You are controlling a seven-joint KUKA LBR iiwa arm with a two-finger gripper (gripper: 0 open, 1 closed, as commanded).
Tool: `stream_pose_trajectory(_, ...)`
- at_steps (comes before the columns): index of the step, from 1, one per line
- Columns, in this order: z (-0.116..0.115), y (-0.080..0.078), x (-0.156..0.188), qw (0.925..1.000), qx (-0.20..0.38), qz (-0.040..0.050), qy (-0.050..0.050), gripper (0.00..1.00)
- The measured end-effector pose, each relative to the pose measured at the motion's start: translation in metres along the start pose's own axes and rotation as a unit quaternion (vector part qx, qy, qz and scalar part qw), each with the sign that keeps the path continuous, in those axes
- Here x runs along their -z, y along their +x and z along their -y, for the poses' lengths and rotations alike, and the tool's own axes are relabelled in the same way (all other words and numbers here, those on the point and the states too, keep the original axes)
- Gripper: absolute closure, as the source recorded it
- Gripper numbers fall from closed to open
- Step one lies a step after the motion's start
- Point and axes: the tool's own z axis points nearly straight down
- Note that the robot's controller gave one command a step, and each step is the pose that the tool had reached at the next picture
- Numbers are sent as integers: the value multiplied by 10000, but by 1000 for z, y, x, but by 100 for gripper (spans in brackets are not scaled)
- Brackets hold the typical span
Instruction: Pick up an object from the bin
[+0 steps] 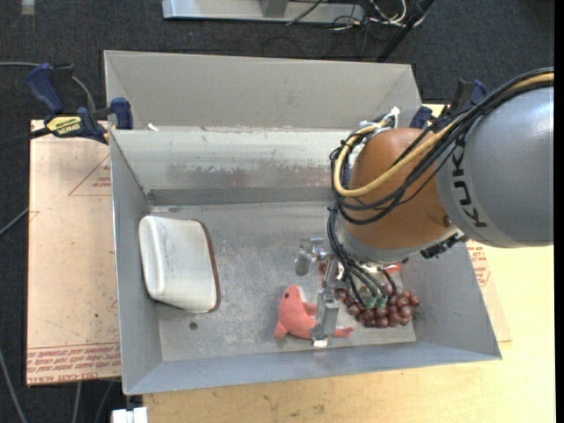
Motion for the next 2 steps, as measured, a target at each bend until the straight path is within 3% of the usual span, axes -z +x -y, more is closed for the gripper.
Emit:
stream_pose_trajectory(1,0,-2,4,10000,-11,39,-3,0)
stream_pose_trajectory(2,2,1,-35,9983,-574,41,-7,0)
